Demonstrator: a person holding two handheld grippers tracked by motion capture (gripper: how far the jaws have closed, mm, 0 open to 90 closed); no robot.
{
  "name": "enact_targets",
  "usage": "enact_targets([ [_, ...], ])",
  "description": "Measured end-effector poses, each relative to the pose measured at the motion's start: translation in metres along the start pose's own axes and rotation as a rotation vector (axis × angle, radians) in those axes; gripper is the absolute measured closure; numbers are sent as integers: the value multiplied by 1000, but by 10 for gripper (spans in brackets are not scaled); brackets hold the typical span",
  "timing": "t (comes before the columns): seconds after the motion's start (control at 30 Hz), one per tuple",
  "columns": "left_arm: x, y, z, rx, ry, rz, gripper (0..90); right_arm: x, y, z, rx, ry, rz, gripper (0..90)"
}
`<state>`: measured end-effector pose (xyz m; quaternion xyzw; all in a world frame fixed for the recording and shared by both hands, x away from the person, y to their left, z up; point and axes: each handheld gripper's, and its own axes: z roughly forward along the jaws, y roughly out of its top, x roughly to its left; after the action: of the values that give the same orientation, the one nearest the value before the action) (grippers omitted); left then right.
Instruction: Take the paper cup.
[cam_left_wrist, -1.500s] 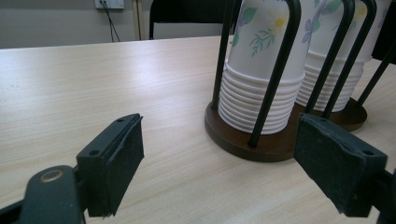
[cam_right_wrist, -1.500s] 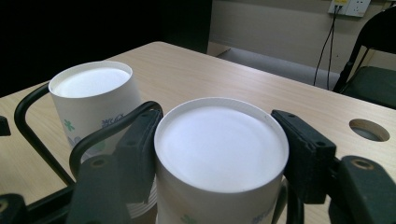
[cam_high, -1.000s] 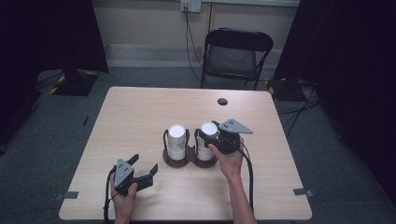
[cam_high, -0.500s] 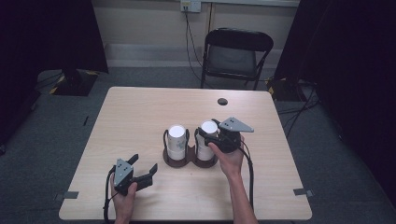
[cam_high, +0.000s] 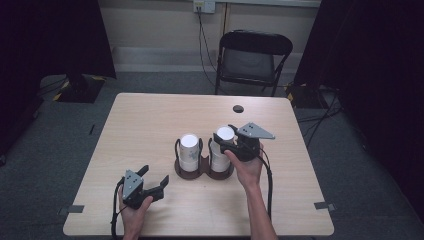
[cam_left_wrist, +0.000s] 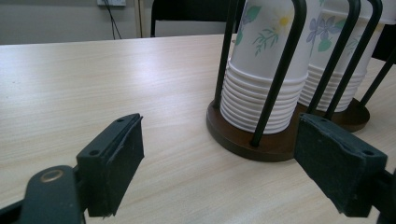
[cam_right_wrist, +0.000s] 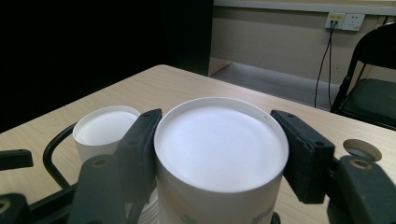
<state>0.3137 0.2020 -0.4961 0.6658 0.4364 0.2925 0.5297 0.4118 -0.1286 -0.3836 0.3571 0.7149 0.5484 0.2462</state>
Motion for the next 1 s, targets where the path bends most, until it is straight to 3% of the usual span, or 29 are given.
enact_targets([
  [1.0, -1, 0, 1, 11, 17, 1, 207, -2, 12, -4, -17, 5, 19, 370],
])
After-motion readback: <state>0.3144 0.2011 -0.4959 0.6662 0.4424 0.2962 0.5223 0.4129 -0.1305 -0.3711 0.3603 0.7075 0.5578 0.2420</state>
